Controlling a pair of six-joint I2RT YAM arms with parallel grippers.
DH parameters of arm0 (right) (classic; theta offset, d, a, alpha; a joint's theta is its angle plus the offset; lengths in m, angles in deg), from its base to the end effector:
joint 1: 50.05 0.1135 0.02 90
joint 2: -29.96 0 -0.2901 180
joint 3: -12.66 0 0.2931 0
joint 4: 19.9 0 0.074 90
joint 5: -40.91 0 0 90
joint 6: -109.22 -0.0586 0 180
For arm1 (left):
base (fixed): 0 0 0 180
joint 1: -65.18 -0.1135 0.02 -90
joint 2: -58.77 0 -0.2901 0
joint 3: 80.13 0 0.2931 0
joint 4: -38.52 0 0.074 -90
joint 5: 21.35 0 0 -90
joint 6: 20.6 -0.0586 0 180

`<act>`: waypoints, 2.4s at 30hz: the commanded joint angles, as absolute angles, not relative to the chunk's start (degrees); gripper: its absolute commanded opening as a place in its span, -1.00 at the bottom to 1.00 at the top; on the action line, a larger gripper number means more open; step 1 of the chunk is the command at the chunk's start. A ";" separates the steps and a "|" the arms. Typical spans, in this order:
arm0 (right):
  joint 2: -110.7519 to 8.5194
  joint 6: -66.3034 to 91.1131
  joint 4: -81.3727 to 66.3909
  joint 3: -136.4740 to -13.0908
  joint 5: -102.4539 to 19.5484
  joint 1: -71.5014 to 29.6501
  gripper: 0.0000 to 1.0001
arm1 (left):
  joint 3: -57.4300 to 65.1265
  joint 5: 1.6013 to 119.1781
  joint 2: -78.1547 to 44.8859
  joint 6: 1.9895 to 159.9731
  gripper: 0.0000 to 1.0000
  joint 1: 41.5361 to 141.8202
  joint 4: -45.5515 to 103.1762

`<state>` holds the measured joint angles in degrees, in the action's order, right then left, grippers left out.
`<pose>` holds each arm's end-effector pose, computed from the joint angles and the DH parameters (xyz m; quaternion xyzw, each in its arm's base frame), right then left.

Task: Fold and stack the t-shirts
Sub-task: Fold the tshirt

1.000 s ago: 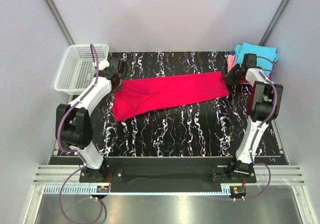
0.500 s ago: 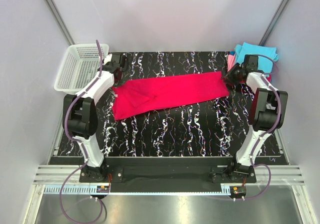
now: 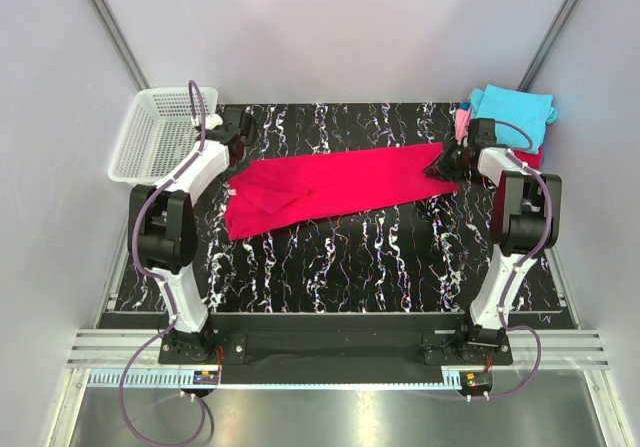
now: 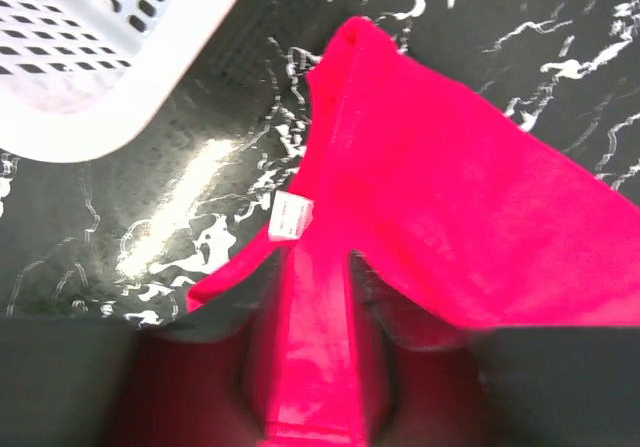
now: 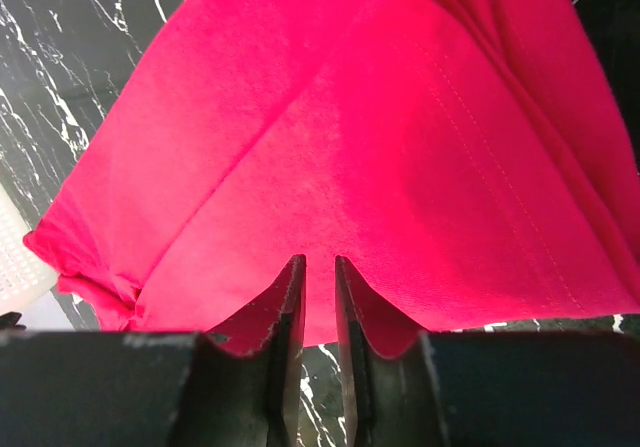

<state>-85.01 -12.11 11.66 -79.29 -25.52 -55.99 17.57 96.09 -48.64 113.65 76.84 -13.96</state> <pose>0.4861 -0.0270 0.1578 0.2391 0.9035 0.2552 0.2478 0.4506 -0.0654 0.2294 -0.3193 0.8891 0.0939 0.3141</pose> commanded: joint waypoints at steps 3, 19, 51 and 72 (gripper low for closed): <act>-84.73 -12.07 12.65 -80.71 -23.78 -55.15 -0.53 | 17.90 99.94 -45.12 113.35 0.16 76.43 -12.58; -83.15 -11.45 13.89 -75.44 -26.42 -48.73 -0.56 | -1.95 74.90 -33.08 112.38 -0.22 85.74 -8.80; -83.41 -11.10 13.89 -74.21 -26.07 -48.65 -0.62 | -0.12 83.06 -42.13 112.73 -0.41 88.03 -2.38; -83.50 -11.37 13.89 -74.47 -24.92 -48.56 -0.67 | 13.14 85.53 -43.43 108.87 -1.00 87.94 -3.44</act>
<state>-85.28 -11.85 14.15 -73.47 -25.78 -48.62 8.06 83.50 -41.98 110.79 87.86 -5.30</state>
